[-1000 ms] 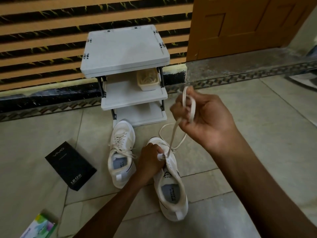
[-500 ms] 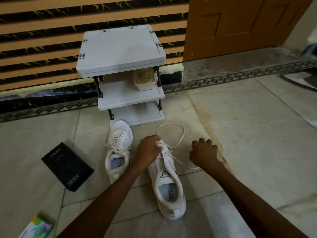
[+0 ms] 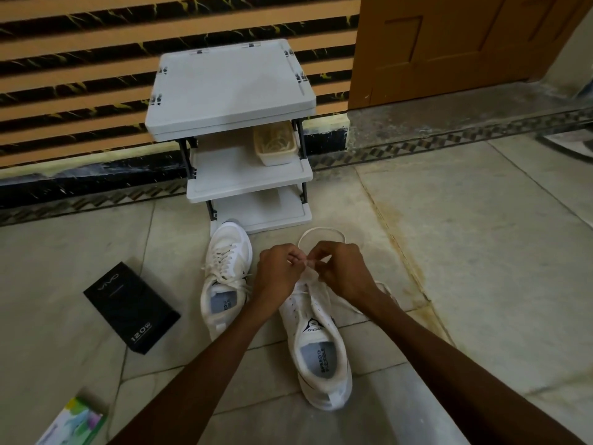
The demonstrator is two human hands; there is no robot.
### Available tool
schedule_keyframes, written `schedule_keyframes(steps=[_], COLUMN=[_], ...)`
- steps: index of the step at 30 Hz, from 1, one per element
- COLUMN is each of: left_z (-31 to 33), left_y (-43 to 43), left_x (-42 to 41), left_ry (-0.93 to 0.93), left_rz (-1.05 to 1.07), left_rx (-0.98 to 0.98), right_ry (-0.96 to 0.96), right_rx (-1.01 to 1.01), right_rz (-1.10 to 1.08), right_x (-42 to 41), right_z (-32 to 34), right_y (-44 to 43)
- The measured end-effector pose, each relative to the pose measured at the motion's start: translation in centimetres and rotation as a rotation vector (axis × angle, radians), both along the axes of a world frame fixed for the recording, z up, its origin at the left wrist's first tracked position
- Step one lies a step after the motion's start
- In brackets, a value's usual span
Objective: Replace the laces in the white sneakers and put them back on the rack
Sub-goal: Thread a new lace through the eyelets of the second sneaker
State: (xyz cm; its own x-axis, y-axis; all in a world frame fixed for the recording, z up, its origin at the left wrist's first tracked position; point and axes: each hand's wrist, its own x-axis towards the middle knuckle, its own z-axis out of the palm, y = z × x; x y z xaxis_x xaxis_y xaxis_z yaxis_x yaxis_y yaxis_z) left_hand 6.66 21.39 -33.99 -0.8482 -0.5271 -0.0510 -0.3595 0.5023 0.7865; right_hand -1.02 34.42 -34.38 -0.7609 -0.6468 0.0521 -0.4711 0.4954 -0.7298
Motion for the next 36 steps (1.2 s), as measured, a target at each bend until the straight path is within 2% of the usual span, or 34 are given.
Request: schedule_keyframes(steps=[5,7,12,15,19,27,32,36], left_z=[1.3,1.5,1.4,1.1,1.1,-0.3,-0.9,-1.2], left_y=[-0.3,-0.2,-0.3,0.3,0.8,-0.6,-0.7,-0.8], left_x=[1.6,2.3,4.8,5.8,5.7,6.0,6.1,6.2], left_ry=[0.029,-0.003,-0.318,-0.384,-0.405,-0.288,-0.266,-0.261], left_rz=[0.1,0.123,0.028,-0.003,-0.008,0.167,0.163,0.157], left_rx=[0.263,0.299,0.217,0.267,0.183,0.505,0.532,0.541], right_ry=[0.025,0.049,0.009,0.04,0.04,0.128,0.138,0.057], right_rx=[0.012,0.032,0.107,0.176,0.164,0.241,0.244,0.188], right_rz=[0.031,0.072,0.156,0.202,0.226,0.266,0.253,0.199], right_x=[0.6,1.3,3.3,3.5,3.0,3.6,3.6,3.8], right_z=[0.6,0.7,0.6,0.9,1.2,0.5,-0.1,-0.2], right_y=[-0.7,-0.8,0.6,1.1,0.6,-0.5,-0.8,-0.9])
